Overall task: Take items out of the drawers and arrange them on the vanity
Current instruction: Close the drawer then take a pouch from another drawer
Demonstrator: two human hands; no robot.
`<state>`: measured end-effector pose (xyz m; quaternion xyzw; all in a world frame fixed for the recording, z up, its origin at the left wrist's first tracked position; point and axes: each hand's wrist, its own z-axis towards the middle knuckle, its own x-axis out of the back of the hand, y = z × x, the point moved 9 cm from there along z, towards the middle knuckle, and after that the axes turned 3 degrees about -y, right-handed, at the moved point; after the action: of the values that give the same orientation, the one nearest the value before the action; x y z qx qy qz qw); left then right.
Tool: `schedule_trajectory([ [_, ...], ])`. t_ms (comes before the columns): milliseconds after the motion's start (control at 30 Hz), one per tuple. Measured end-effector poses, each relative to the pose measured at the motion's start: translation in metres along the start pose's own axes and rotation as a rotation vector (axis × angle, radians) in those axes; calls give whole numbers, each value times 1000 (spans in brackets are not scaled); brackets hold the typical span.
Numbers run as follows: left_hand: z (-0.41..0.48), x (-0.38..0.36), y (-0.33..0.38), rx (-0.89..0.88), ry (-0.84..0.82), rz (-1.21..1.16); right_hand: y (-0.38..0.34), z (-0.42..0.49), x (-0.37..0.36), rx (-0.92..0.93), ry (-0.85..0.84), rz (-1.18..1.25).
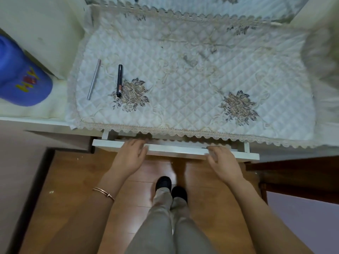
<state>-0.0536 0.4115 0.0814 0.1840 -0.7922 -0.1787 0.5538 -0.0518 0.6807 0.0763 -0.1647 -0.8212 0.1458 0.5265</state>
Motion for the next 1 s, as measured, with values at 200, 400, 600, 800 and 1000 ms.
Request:
schedule_trajectory([
  [200, -22, -11, -12, 68, 8, -36, 3, -25, -8, -10, -52, 74],
  [400, -73, -39, -22, 68, -12, 64, 18, -72, -33, -49, -191, 138],
  [600, -113, -64, -34, 118, -74, 52, 35, -104, -60, -143, -314, 162],
  [800, -145, -85, -41, 219, -128, 31, 41, -127, -86, -125, -438, 136],
  [1000, -160, -92, -44, 253, -208, 60, 47, -134, -100, -134, -535, 125],
])
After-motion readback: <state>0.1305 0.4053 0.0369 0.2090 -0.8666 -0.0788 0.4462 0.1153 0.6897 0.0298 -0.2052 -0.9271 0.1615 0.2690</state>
